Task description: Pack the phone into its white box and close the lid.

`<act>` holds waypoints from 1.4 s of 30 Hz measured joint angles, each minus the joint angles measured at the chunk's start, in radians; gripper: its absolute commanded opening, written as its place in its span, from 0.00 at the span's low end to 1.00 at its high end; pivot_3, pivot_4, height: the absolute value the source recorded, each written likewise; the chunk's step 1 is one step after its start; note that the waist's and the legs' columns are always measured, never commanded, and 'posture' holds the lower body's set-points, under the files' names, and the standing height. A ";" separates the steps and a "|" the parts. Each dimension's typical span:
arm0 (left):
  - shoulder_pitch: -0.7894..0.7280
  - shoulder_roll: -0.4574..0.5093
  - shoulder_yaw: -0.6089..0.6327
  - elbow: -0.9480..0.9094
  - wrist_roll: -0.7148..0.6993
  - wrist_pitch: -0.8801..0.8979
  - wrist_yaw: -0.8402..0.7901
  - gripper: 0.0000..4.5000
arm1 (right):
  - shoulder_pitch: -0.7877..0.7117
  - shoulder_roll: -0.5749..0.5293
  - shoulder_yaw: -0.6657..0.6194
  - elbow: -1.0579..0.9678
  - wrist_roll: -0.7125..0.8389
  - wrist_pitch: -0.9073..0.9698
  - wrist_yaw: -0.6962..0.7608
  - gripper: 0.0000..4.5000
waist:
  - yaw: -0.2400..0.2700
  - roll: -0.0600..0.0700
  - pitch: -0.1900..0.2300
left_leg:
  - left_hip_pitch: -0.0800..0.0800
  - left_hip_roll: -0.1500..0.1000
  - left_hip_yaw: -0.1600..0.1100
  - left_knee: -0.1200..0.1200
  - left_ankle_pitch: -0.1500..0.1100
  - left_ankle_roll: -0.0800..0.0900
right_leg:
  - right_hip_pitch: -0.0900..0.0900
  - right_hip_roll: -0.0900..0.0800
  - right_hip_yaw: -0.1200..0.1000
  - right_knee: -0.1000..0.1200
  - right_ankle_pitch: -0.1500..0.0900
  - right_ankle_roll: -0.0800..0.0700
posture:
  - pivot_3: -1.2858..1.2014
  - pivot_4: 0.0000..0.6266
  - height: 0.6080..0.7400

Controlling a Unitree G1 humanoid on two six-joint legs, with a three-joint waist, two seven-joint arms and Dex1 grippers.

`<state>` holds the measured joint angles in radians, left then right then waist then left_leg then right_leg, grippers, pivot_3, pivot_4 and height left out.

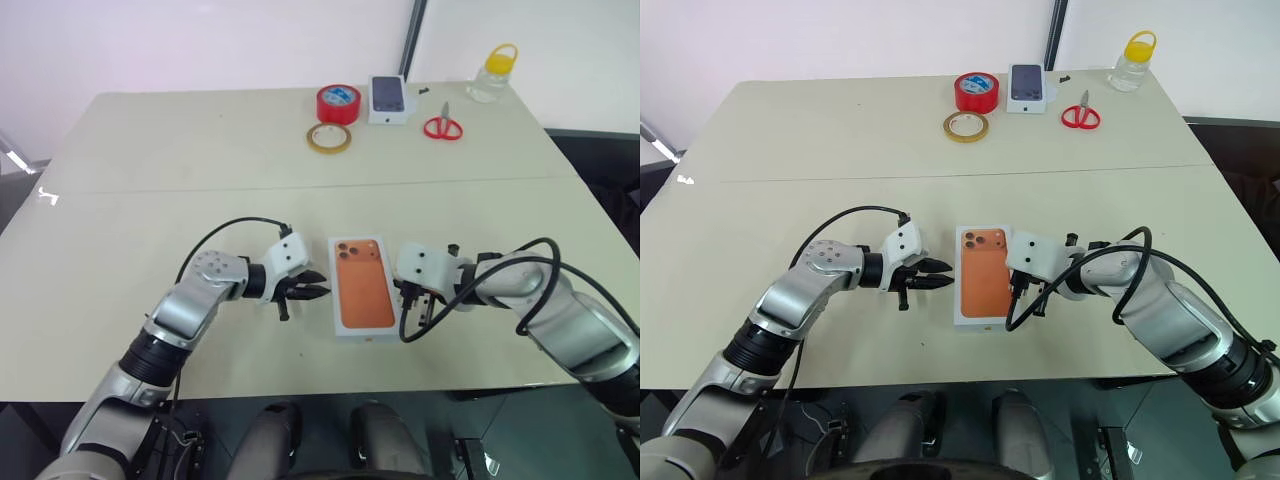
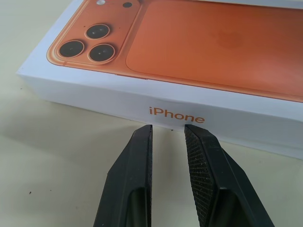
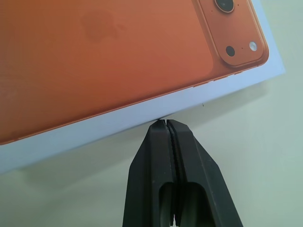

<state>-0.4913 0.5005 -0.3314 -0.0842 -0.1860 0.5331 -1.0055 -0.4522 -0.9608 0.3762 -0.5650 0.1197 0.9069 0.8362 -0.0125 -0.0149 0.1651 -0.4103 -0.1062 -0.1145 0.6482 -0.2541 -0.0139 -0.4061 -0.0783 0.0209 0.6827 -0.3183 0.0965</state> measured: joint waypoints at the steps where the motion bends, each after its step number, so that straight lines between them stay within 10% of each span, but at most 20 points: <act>1: 0.000 0.001 0.000 0.000 0.000 -0.001 0.000 0.25 | 0.002 -0.002 0.000 0.000 -0.001 -0.003 0.001 0.01 | 0.000 0.000 0.000 | 0.000 0.000 0.000 0.000 0.000 0.000 | 0.000 0.000 0.000 0.000 0.000 0.000 | 0.52 0.24 1.00; 14: -0.044 -0.005 0.121 0.055 -0.069 0.008 0.017 0.25 | 0.157 -0.035 -0.274 -0.065 0.179 -0.114 0.124 0.01 | 0.002 0.000 0.000 | 0.000 0.000 0.000 0.001 0.000 0.000 | 0.001 0.000 -0.001 0.000 0.000 0.000 | 0.52 0.24 1.00; 34: -0.159 -0.127 -0.015 0.242 0.038 -0.093 0.024 0.25 | 0.327 -0.020 -0.167 -0.138 0.150 -0.179 0.070 0.01 | 0.000 -0.005 -0.003 | 0.005 0.000 -0.001 0.002 -0.001 0.001 | 0.007 0.000 -0.001 -0.001 0.000 0.000 | 0.52 0.24 1.00; 42: -0.104 -0.105 0.160 0.225 -0.030 -0.070 0.118 0.25 | 0.232 0.125 -0.296 0.024 0.178 -0.194 -0.026 0.01 | -0.002 -0.005 -0.003 | 0.003 0.000 -0.001 0.002 0.000 0.000 | 0.003 0.000 -0.001 0.001 0.000 0.000 | 0.52 0.24 1.00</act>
<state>-0.5957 0.3953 -0.1712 0.1404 -0.2162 0.4635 -0.8874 -0.2204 -0.8354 0.0798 -0.5411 0.2978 0.7131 0.8103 -0.0148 -0.0199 0.1620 -0.4073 -0.1059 -0.1153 0.6497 -0.2539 -0.0143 -0.4026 -0.0778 0.0203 0.6837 -0.3182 0.0970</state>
